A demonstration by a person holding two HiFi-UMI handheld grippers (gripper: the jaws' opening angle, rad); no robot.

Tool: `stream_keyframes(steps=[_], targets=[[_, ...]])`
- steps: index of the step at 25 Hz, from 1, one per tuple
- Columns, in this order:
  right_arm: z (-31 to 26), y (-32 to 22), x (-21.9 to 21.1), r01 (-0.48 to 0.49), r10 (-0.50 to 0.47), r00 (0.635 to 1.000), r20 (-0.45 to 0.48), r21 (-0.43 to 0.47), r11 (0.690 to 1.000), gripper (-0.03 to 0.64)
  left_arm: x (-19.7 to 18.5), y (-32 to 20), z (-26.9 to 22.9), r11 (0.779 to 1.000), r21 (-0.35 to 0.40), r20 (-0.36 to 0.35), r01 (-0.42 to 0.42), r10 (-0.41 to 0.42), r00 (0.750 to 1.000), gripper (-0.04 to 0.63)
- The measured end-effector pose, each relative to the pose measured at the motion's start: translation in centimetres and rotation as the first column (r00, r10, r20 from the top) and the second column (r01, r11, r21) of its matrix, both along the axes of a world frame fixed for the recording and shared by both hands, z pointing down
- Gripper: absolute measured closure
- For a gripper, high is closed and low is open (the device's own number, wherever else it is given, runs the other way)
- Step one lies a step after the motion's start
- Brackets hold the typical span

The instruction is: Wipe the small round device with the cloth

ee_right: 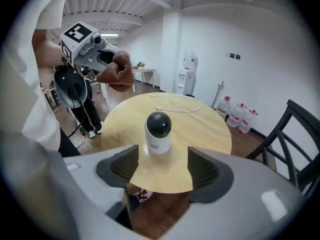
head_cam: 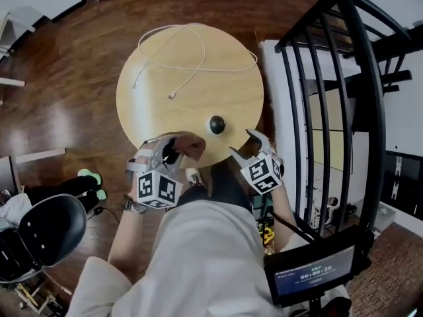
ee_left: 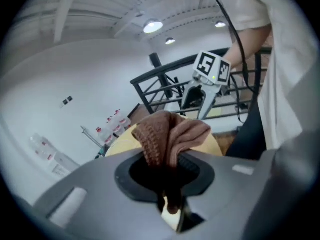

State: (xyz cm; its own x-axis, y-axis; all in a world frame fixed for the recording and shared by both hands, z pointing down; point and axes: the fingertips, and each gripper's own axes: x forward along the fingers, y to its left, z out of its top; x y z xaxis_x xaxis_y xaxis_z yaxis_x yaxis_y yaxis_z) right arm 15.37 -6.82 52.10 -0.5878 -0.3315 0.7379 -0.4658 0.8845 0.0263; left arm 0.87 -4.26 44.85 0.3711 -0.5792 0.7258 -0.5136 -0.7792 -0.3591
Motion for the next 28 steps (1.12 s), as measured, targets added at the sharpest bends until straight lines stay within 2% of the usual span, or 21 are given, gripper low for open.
stream_keyframes(steps=[2, 5, 8, 11, 13, 17, 19, 21, 23, 26, 28], targets=[[-2.8, -0.1, -0.2, -0.019, 0.019, 1.0, 0.0, 0.029, 0.999, 0.308, -0.9, -0.6, -2.5, 0.994, -0.001, -0.137, 0.113, -0.112, 0.984, 0.522], [-7.4, -0.4, -1.4, -0.076, 0.072, 0.997, 0.042, 0.106, 0.992, 0.308, -2.0, -0.7, -5.6, 0.98, -0.002, -0.322, 0.199, -0.189, 0.928, 0.522], [-13.5, -1.6, -3.5, -0.135, 0.108, 0.985, 0.134, 0.212, 0.968, 0.31, -1.9, -0.9, -8.0, 0.982, 0.011, -0.413, 0.187, -0.166, 0.895, 0.522], [-18.9, -2.4, -5.2, -0.167, 0.096, 0.963, 0.251, 0.278, 0.946, 0.31, -1.1, -1.8, -10.4, 0.976, 0.024, -0.49, 0.215, -0.176, 0.854, 0.522], [-20.9, -1.9, -5.5, -0.171, 0.082, 0.955, 0.286, 0.301, 0.938, 0.345, -0.9, -1.8, -11.9, 0.97, 0.026, -0.554, 0.241, -0.187, 0.811, 0.52], [-22.3, -0.4, -4.9, -0.223, 0.112, 0.932, 0.345, 0.3, 0.928, 0.385, -0.9, -0.9, -12.9, 0.969, -0.055, -0.696, 0.242, -0.211, 0.686, 0.52], [-22.0, -0.5, -3.8, -0.254, 0.135, 0.91, 0.392, 0.27, 0.929, 0.411, -0.8, -1.0, -12.5, 0.964, -0.08, -0.72, 0.254, -0.232, 0.654, 0.52], [-21.9, -0.7, -3.0, -0.272, 0.146, 0.894, 0.424, 0.255, 0.928, 0.439, -1.3, -1.1, -12.3, 0.952, -0.096, -0.724, 0.292, -0.268, 0.635, 0.52], [-22.3, -0.7, -2.9, -0.285, 0.15, 0.888, 0.435, 0.264, 0.921, 0.463, -1.9, -0.9, -12.7, 0.946, -0.097, -0.72, 0.309, -0.281, 0.634, 0.52], [-22.9, -0.5, -2.8, -0.311, 0.167, 0.875, 0.455, 0.261, 0.914, 0.465, -2.1, -0.1, -13.5, 0.96, -0.054, -0.701, 0.274, -0.232, 0.674, 0.52], [-23.1, -0.6, -2.5, -0.328, 0.176, 0.862, 0.475, 0.259, 0.908, 0.474, -2.2, 0.0, -14.1, 0.964, -0.025, -0.693, 0.266, -0.209, 0.691, 0.518]])
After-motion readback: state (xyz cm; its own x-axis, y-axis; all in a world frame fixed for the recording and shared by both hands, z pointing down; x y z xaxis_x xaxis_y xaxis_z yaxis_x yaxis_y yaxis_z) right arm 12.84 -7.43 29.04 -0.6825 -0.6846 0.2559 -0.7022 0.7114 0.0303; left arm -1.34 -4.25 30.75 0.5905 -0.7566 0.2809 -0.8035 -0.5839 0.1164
